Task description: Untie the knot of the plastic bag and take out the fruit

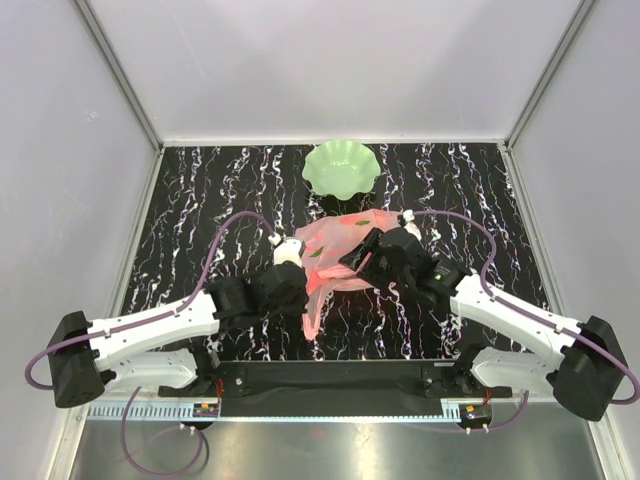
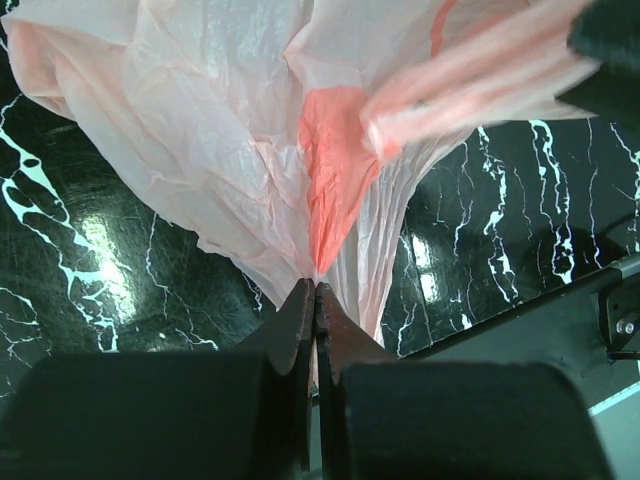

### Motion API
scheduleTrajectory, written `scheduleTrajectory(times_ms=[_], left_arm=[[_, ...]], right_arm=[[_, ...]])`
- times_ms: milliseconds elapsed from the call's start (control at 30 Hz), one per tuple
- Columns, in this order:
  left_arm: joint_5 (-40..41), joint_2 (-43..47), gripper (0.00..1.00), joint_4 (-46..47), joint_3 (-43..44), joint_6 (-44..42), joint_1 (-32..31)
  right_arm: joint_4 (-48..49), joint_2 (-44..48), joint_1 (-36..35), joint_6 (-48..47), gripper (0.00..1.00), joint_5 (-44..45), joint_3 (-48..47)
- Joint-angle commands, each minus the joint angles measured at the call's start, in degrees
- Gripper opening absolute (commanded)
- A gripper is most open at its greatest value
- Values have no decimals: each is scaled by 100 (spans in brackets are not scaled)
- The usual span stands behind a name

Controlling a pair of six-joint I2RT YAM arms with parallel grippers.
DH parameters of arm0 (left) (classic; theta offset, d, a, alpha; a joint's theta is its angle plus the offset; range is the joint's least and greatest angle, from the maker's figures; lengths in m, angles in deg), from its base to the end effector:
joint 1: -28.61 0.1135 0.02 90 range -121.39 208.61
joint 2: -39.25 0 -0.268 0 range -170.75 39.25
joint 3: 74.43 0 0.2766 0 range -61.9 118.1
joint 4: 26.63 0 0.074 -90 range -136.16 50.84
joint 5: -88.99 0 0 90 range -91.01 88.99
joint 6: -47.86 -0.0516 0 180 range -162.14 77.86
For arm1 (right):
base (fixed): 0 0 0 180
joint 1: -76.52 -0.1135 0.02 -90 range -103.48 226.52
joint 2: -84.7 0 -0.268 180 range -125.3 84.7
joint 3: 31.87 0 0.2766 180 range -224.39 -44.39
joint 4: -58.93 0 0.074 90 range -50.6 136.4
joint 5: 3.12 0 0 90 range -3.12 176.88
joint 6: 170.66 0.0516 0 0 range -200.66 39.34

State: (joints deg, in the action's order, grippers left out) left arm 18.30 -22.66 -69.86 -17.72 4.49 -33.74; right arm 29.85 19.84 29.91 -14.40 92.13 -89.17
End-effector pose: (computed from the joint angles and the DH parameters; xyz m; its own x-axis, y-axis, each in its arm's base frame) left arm 0.1314 -0.2141 0.2331 -0.7721 -0.0046 -0.6355 0.2518 0.9160 -0.3125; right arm 0.1964 0.2009 0.2449 -0.7813 0.5004 -0.3730 0.1043 0.6939 0.7125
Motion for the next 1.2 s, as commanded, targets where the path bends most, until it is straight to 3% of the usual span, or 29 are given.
scheduleTrajectory(times_ms=[0, 200, 267, 300, 333, 433, 600, 767, 800, 967, 1067, 1167], left_arm=[[-68, 117, 0, 354, -6, 100, -58], [-50, 206, 0, 389, 3, 109, -76], [-68, 206, 0, 433, -15, 101, -76], [-76, 197, 0, 468, -15, 109, -76], [-77, 179, 0, 486, -15, 109, -76], [-94, 118, 0, 538, -33, 109, -76], [248, 100, 0, 364, -59, 153, -76], [845, 135, 0, 187, -33, 136, -32], [898, 135, 0, 152, -15, 136, -6], [1048, 127, 0, 108, 29, 109, 108], [1066, 135, 0, 117, 46, 109, 126], [1022, 118, 0, 169, 82, 118, 135]], right_arm=[[144, -105, -41, 431, 68, 1030, -31], [205, -694, -41, 537, 68, 731, -199], [258, -677, -41, 546, 61, 827, -137], [232, -651, -32, 537, 56, 932, -128], [154, -607, -41, 555, 36, 1055, -111], [-162, -291, -32, 607, 0, 1600, -58], [-619, 1227, -24, 922, 0, 2154, 328], [-2411, 3649, -15, 2484, 0, 3312, 1091], [-2709, 3995, -23, 2688, 4, 3463, 1181], [-5004, 5752, -24, 4243, 5, 4228, 1392], [-5481, 6177, -32, 4133, 12, 4457, 1287], [-5464, 5961, -24, 3634, 20, 4510, 1016]])
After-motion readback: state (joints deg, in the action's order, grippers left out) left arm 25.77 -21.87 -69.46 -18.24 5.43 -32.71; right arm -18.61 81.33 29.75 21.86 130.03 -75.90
